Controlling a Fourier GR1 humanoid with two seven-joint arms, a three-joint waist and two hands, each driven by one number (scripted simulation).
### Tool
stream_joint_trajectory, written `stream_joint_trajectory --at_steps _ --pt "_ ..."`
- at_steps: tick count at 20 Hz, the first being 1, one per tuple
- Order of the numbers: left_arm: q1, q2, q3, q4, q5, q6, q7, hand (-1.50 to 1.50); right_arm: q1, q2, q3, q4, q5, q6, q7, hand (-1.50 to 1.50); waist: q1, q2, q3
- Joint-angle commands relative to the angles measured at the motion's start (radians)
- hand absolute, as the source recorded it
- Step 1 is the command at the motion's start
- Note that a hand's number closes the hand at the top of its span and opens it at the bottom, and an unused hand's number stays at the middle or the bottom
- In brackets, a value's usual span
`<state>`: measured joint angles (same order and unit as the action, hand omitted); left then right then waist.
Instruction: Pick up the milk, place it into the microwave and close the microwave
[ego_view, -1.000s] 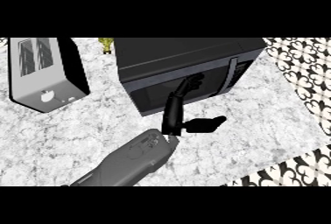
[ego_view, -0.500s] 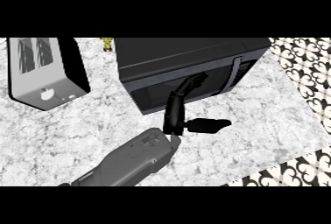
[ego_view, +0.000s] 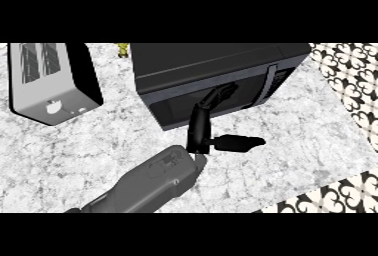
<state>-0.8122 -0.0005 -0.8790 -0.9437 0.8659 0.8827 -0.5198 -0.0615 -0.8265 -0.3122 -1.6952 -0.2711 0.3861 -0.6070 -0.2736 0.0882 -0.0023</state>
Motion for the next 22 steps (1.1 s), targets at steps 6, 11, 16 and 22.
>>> stream_joint_trajectory --at_steps 6,11,16,22 --pt "-0.076 0.000 0.060 0.072 0.053 0.007 -0.034 -1.50 0.006 0.114 0.091 0.089 -0.201 0.112 0.036 -1.50 0.018 0.023 0.005" --pt "-0.077 0.000 0.050 0.084 0.078 0.009 -0.055 -1.50 -0.016 0.102 0.090 0.129 -0.265 0.160 0.054 -1.50 0.007 0.019 0.003" --pt "-0.081 0.000 0.050 0.101 0.095 0.009 -0.084 -1.50 -0.037 0.085 0.084 0.168 -0.311 0.186 0.082 -1.50 0.005 0.019 0.003" --pt "-0.088 0.000 0.038 0.104 0.122 -0.009 -0.102 -1.50 -0.077 0.065 0.082 0.210 -0.357 0.215 0.109 -1.50 0.007 0.026 0.003"
